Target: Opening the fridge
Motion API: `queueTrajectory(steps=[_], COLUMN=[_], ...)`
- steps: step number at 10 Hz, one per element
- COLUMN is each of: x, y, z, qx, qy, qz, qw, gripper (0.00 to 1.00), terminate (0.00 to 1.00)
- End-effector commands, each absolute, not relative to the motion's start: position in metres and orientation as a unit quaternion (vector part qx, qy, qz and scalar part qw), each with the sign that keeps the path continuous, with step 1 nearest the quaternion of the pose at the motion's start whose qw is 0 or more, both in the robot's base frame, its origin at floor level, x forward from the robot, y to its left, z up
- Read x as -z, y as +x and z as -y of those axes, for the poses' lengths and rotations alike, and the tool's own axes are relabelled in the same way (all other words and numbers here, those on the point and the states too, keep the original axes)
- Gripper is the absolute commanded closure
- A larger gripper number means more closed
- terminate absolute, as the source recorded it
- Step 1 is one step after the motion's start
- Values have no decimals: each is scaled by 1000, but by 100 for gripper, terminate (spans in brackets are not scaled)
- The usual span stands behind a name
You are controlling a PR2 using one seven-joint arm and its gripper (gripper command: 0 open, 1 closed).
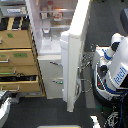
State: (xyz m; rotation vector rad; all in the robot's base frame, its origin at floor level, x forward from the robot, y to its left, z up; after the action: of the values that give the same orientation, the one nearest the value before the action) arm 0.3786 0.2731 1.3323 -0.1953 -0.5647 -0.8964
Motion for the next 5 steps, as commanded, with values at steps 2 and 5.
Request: queueTrajectory(steps=[2,5], x=[-1167,-1101], y=[508,603], z=[-303,-297], qx=[308,290], qy=[-47,-57], qz=[124,85], qw=[942,952], gripper=[0,0], terminate=[0,0])
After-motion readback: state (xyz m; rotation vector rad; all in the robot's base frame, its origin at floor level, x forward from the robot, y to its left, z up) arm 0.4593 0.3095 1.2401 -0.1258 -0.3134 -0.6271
